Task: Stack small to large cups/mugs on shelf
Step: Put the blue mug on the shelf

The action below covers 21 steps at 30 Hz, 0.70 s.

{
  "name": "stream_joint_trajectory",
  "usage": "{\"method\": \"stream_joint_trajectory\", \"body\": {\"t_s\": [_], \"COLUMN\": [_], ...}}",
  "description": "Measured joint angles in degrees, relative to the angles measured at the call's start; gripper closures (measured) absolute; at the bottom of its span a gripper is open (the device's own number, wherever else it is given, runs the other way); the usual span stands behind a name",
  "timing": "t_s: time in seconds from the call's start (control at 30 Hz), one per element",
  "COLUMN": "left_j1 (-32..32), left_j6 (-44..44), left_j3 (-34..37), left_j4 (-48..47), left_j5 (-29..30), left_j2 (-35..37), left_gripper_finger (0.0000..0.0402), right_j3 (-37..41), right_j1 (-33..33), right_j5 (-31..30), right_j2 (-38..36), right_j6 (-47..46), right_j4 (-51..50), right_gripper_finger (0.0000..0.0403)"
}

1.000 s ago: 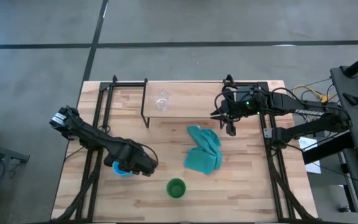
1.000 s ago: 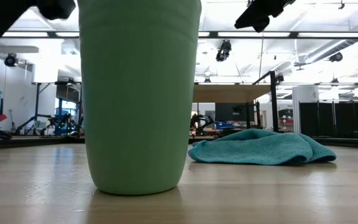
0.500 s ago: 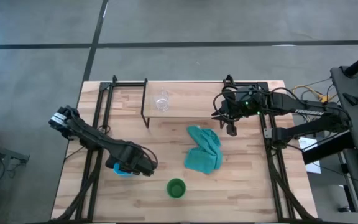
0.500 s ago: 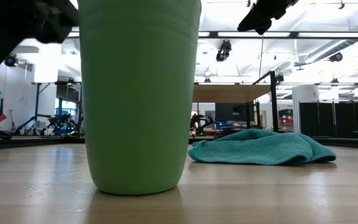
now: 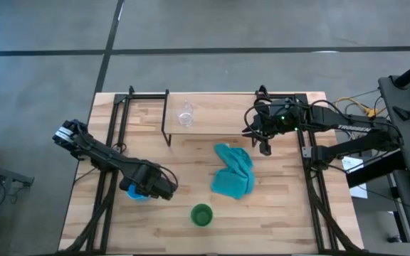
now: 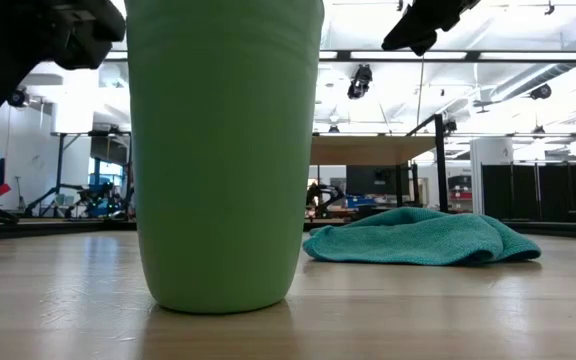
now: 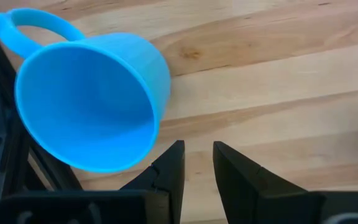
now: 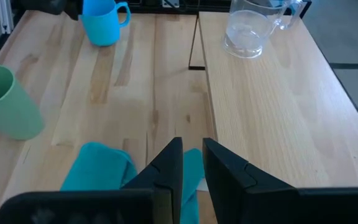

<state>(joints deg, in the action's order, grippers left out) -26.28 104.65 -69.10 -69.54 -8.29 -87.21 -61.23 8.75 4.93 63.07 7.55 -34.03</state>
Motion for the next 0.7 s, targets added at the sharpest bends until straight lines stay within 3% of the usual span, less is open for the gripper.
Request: {"method": "stream_joint_trajectory", "body": {"t_s": [0.5,0.7], "left_j1": [0.0,0.0], "left_j6": [0.0,0.0], "left_j3": [0.0,1.7], "left_j4": [-6.0,-3.7], "left_j5": [0.7,1.3], "left_j2": [1.7,1.4], "left_gripper_finger": [0.0331,0.0331], "right_j3": [0.0,0.0], "right_j1": [0.0,0.0], "right_j5": [-0.5,-0.5], "right_j2": [0.0,0.0], "right_j6": [0.0,0.0], "right_j4": [0.3,0.4], "right_gripper_finger": [0.0346,0.0346]}}
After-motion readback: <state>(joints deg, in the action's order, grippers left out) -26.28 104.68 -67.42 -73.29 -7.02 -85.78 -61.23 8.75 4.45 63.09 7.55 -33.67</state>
